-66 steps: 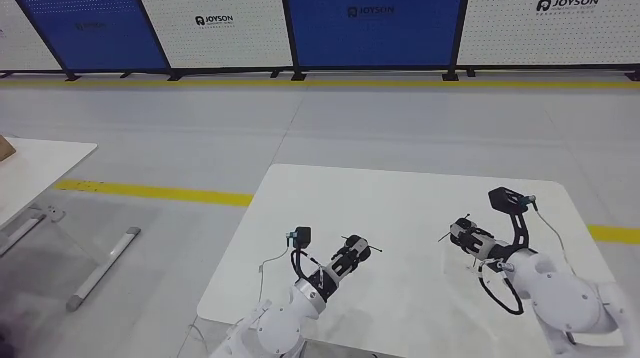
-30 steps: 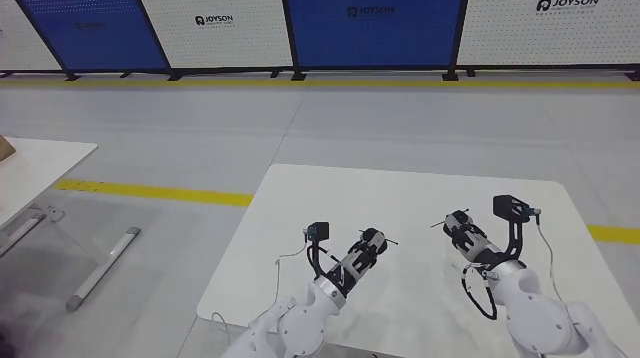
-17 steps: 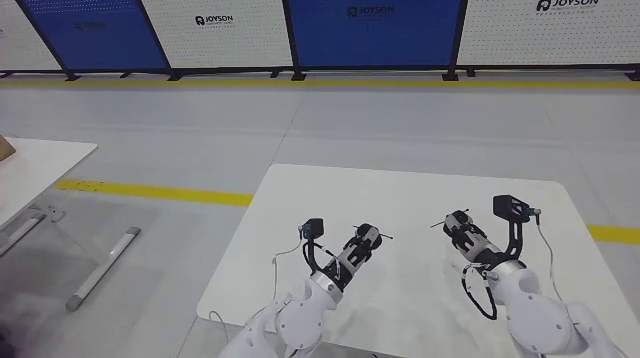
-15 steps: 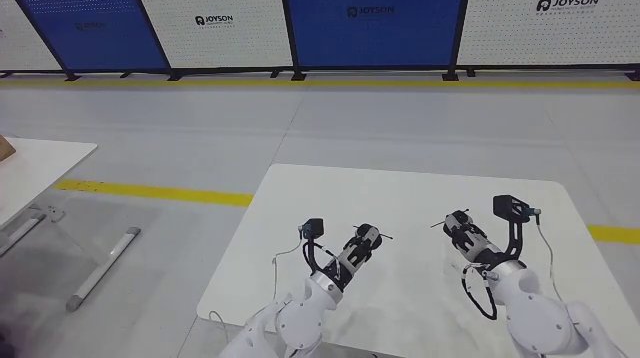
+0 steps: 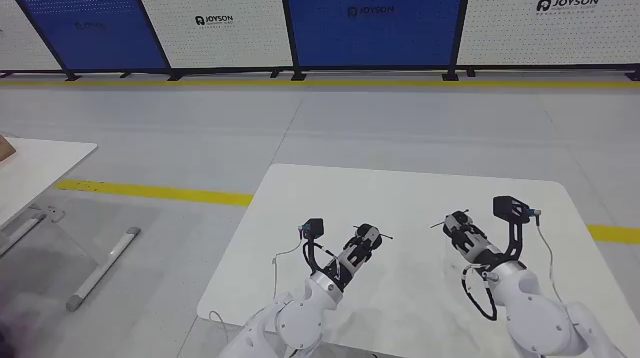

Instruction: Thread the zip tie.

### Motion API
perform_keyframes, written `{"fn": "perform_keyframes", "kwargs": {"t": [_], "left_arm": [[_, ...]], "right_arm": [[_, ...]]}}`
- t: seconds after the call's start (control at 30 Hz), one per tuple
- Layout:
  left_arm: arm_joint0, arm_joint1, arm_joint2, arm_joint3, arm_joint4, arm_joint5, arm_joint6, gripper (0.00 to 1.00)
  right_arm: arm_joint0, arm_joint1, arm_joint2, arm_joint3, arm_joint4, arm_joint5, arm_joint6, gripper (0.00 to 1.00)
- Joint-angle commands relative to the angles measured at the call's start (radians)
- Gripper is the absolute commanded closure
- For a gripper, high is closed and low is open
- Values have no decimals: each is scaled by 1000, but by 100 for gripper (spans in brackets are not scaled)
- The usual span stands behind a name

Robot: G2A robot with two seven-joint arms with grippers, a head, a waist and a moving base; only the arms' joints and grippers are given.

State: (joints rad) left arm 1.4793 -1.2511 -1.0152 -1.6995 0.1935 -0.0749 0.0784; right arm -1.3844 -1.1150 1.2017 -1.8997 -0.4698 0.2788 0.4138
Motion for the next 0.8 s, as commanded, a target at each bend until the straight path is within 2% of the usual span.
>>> {"fn": "perform_keyframes", "kwargs": {"t": [0.0, 0.13, 0.27, 0.77], "left_arm": [[0, 0, 0, 0, 0, 0, 0, 100], [0, 0, 0, 0, 0, 0, 0, 100], [0, 0, 0, 0, 0, 0, 0, 100], [0, 0, 0, 0, 0, 0, 0, 100]], "right_arm": [[-17, -1, 4, 5, 14, -21, -16, 100], [-51, -8, -9, 19, 52, -77, -82, 100], [-56, -19, -41, 46, 88, -106, -117, 100], [-60, -23, -53, 53, 109, -118, -119, 100]]}}
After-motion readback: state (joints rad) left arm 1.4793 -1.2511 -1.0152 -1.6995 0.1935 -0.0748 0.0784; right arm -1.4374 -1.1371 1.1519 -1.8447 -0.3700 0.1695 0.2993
